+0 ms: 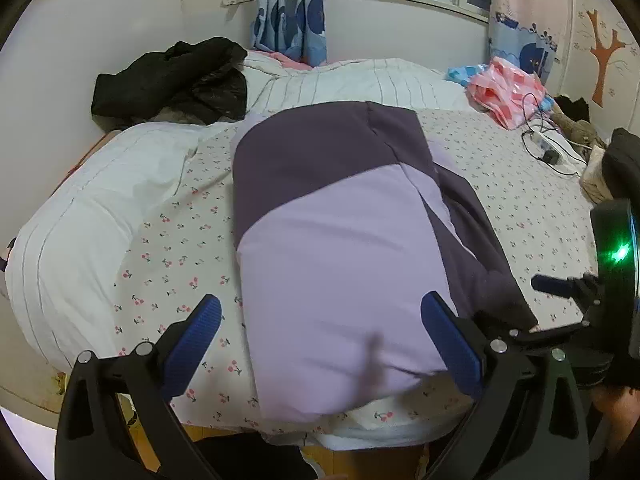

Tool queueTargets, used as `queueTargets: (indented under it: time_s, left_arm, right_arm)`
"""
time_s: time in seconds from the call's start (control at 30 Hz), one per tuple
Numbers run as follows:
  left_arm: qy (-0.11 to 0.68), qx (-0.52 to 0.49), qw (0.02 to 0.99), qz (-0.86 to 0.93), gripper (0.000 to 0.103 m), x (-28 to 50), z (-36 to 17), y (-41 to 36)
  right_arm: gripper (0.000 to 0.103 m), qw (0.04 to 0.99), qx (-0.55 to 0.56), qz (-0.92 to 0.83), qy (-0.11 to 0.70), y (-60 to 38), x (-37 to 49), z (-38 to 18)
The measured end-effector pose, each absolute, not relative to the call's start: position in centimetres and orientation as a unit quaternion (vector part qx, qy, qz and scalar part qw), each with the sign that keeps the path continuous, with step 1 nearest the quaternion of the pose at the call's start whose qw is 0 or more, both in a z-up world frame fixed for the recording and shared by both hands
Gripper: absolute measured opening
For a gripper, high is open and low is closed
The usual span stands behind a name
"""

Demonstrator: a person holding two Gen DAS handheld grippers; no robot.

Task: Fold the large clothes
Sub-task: 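Pull both grippers back from the folded jacket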

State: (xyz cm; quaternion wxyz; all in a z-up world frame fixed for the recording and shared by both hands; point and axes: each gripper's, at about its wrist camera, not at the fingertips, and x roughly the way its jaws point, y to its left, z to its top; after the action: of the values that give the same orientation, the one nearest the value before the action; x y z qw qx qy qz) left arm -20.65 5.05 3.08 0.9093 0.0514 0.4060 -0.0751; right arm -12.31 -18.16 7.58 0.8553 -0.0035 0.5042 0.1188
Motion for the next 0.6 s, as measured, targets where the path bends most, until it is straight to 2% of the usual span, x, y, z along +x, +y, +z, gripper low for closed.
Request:
queueTargets:
  time_s: [0.2, 0.4, 0.6]
  left_arm:
    - [0.412, 0.040, 0.906, -0.086, 0.096, -21.1, 2.9, 5.2]
    - [0.444, 0.039, 0.891, -0.089, 0.096, -20.7, 2.4, 5.1]
    - [0.443, 0.034, 0.893, -0.076, 0.096, -20.7, 2.5, 5.6]
  right_arm:
    - [0.096, 0.856, -0.020, 0.116, 0.503, -17.9, -12.5, 10.1]
    - [0.096, 0.892, -0.011, 0.107, 0.439, -17.8, -14.3, 14.7]
    - [0.096, 0.893, -0.021, 0.098, 0.438, -16.9, -14.6, 15.6]
